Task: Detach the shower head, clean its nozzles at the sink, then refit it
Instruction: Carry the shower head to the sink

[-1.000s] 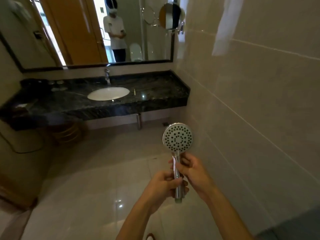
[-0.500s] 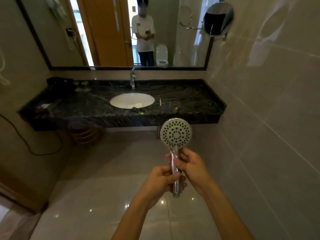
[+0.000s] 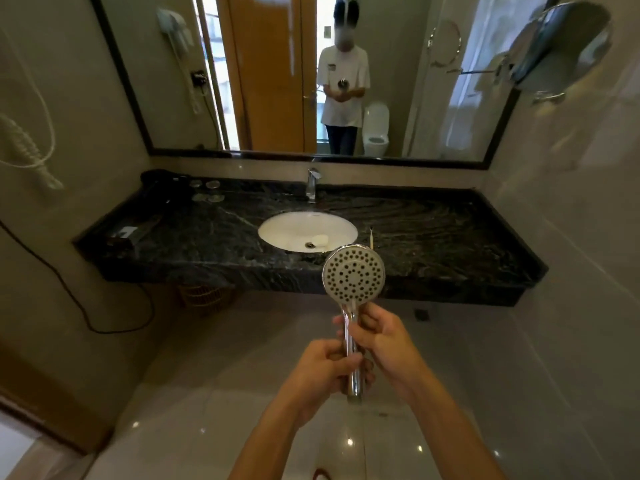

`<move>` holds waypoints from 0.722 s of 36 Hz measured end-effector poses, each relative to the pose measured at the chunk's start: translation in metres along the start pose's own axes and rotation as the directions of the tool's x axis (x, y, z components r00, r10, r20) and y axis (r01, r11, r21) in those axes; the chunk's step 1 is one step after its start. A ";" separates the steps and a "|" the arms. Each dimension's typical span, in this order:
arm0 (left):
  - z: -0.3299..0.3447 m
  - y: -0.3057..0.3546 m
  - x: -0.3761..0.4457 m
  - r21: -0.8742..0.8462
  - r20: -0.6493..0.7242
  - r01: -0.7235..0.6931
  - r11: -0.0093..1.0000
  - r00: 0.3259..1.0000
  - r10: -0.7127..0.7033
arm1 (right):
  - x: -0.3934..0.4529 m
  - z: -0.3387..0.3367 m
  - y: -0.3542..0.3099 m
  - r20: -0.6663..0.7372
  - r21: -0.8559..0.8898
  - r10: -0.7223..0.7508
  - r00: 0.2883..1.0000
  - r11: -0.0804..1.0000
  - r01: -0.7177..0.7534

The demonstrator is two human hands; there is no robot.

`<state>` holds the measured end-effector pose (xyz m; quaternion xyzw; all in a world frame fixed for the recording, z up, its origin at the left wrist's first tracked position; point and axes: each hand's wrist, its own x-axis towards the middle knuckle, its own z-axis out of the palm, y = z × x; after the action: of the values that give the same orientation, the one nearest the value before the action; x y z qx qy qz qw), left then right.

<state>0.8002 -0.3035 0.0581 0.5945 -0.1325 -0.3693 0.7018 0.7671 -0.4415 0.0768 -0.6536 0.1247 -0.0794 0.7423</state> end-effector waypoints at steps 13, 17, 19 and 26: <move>-0.079 0.077 0.182 -0.023 -0.110 -0.012 1.000 0.994 0.010 | 0.221 -0.001 -0.028 0.104 -0.005 0.008 0.995 1.000 -0.008; -0.101 0.093 0.222 -0.010 -0.115 -0.008 1.000 0.993 0.007 | 0.270 0.001 -0.031 0.125 -0.007 0.020 0.992 1.000 -0.019; -0.112 0.099 0.241 -0.010 -0.112 -0.004 1.000 0.994 0.002 | 0.294 0.002 -0.031 0.131 0.003 0.026 0.991 1.000 -0.027; -0.160 0.110 0.312 -0.025 -0.095 0.053 0.998 0.994 -0.055 | 0.379 0.011 -0.022 0.127 -0.012 0.065 0.990 0.998 -0.064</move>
<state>1.1561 -0.3946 0.0401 0.6071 -0.0784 -0.3606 0.7038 1.1340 -0.5405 0.0692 -0.6557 0.0987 -0.0130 0.7484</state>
